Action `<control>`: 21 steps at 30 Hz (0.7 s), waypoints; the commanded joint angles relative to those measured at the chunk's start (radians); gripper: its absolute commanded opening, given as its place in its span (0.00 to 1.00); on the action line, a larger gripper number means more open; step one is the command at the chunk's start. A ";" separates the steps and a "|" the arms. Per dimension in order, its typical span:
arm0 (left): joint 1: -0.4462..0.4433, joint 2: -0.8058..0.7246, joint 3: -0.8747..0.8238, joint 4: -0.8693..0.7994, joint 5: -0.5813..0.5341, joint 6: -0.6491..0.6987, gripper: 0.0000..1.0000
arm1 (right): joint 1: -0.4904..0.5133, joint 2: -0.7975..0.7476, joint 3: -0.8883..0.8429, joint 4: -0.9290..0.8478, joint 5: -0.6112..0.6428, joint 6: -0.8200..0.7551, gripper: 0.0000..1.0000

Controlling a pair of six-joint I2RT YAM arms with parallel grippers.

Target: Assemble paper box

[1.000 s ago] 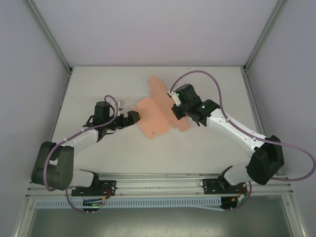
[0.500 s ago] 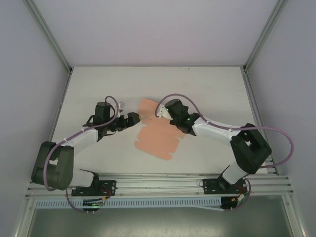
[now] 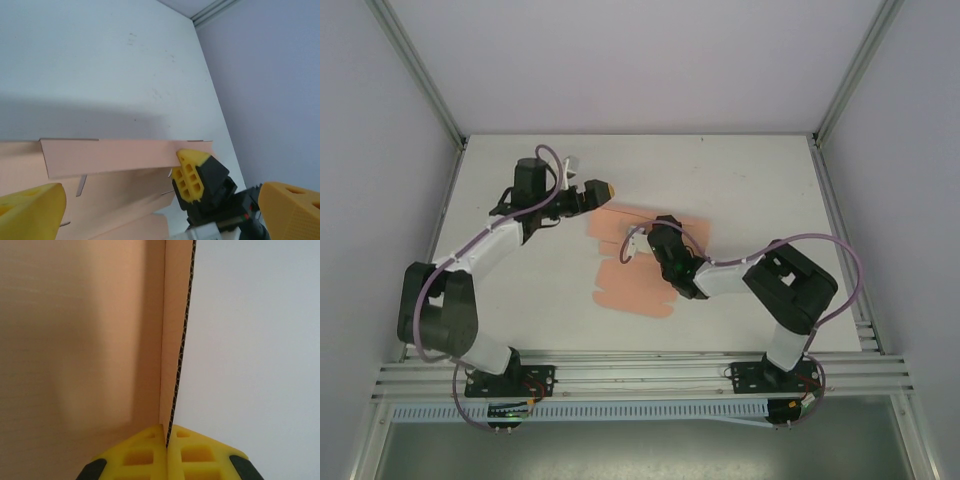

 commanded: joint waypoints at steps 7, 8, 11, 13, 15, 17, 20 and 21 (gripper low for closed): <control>0.002 0.148 0.137 -0.037 0.153 0.020 0.98 | 0.011 -0.109 -0.011 -0.001 -0.054 0.057 0.00; 0.001 0.148 0.139 -0.043 0.150 0.025 0.98 | 0.012 -0.117 -0.009 -0.006 -0.053 0.062 0.00; -0.001 0.148 0.128 -0.022 0.195 0.023 0.98 | 0.014 -0.135 0.000 -0.034 -0.063 0.077 0.00; -0.004 0.172 0.115 0.008 0.228 0.014 0.98 | 0.022 -0.146 0.005 -0.046 -0.070 0.088 0.00; -0.006 0.172 0.104 0.016 0.232 0.013 0.98 | 0.029 -0.152 0.009 -0.045 -0.071 0.093 0.00; -0.007 0.176 0.096 0.021 0.259 0.014 0.98 | 0.036 -0.154 0.015 -0.037 -0.057 0.105 0.00; -0.018 0.177 0.063 0.071 0.314 -0.015 0.98 | 0.038 -0.143 0.013 0.018 -0.032 0.122 0.00; -0.025 0.175 0.054 0.082 0.325 -0.022 0.98 | 0.039 -0.139 0.010 0.037 -0.029 0.131 0.00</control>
